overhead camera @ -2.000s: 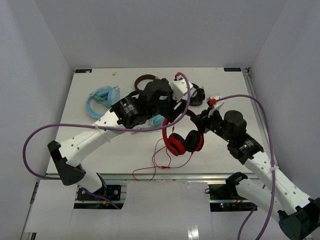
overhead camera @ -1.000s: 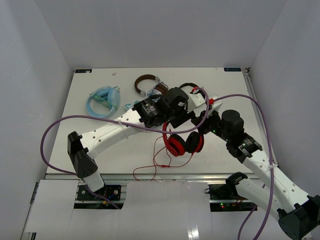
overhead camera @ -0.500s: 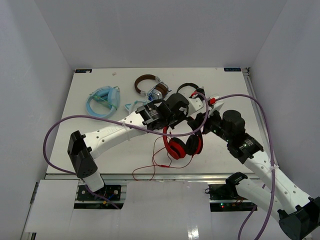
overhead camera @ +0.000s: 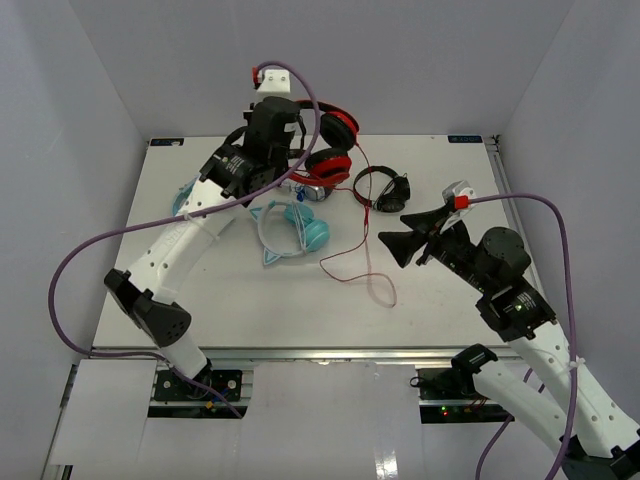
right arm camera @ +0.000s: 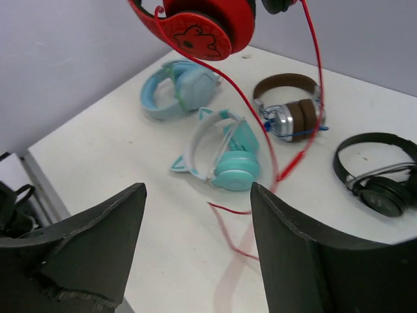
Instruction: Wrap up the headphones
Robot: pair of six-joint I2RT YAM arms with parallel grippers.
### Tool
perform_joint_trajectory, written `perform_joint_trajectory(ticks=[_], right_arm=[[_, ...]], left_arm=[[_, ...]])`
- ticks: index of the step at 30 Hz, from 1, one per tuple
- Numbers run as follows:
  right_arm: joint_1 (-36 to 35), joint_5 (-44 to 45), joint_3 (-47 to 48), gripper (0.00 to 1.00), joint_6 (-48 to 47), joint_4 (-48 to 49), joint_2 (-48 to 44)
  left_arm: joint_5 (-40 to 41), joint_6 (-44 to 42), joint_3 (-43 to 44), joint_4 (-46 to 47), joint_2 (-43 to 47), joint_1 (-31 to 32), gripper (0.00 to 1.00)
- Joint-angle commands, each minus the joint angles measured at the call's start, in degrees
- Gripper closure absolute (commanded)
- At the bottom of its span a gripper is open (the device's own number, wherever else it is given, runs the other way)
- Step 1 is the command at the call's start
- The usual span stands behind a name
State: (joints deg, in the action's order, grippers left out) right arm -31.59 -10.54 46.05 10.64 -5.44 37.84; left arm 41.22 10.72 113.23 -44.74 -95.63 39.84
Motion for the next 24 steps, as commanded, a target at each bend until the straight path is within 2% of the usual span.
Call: perform_joint_trajectory(ticks=[1,5,10,17,24], right_arm=[[-0.2,-11.2,-2.9,0.3,1.7,9.6,-1.7],[-0.6,-15.7,-4.3,0.32,1.7,14.0,-1.2],[-1.1,-17.1,-5.3,0.34,-0.7,19.6,2.8],[-3.6,-15.8,-5.0,0.36,-5.3,24.1,10.6],[-4.4,-13.6,-5.6,0.36,-8.3,27.9,13.0]], left_arm=[[3.1,5.0,1.3,-2.4,2.7,2.0,1.0],[3.3,6.0,1.1,-3.6,2.8,1.9,1.0],[1.9,7.0,-1.0,-3.3,4.3,2.0,1.0],[-1.5,7.7,-2.3,-5.1,4.3,1.9,1.0],[-4.2,7.9,-5.6,-4.4,6.6,1.9,1.0]])
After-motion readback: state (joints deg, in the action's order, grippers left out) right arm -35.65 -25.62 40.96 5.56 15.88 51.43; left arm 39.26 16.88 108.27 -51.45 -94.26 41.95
